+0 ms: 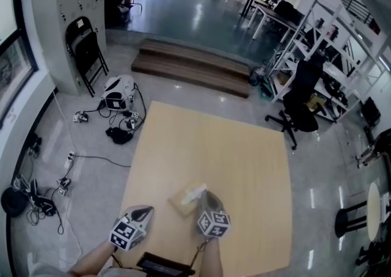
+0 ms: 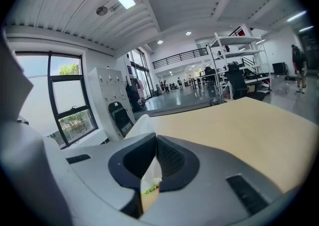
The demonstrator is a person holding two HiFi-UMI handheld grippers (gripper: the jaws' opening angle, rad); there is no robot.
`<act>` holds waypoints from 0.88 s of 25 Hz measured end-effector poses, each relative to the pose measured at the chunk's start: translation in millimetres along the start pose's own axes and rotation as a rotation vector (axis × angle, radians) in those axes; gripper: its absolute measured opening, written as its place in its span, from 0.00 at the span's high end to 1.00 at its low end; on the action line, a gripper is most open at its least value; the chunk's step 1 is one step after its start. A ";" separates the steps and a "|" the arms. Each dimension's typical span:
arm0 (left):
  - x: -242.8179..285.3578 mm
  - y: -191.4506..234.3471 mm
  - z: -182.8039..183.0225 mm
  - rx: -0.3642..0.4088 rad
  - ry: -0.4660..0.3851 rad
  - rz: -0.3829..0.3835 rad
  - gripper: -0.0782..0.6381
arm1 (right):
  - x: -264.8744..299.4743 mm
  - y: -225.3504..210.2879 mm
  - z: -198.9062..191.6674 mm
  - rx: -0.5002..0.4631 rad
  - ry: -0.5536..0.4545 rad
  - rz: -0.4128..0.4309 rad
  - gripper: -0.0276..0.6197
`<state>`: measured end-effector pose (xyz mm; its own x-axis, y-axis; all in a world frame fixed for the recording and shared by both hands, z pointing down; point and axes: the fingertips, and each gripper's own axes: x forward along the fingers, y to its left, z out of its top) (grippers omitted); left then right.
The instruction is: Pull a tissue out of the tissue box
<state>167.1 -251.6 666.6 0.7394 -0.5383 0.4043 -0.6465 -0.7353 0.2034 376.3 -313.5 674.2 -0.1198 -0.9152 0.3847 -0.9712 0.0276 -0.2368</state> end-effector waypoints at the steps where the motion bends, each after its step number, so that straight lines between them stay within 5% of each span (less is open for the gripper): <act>1: -0.9 -0.3 0.1 0.000 -0.005 0.001 0.88 | -0.8 0.9 5.9 0.000 -0.011 -0.001 0.95; 13: -7.6 -6.5 0.6 0.006 -0.055 0.013 0.88 | -14.4 5.1 99.8 -0.049 -0.188 0.002 0.95; 22: -14.1 -1.8 2.2 0.012 -0.063 0.028 0.88 | -25.9 6.5 112.5 -0.070 -0.209 -0.009 0.95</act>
<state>158.2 -243.6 658.5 0.7319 -0.5833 0.3523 -0.6649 -0.7243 0.1822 396.3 -334.9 562.3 -0.0730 -0.9789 0.1910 -0.9848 0.0404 -0.1692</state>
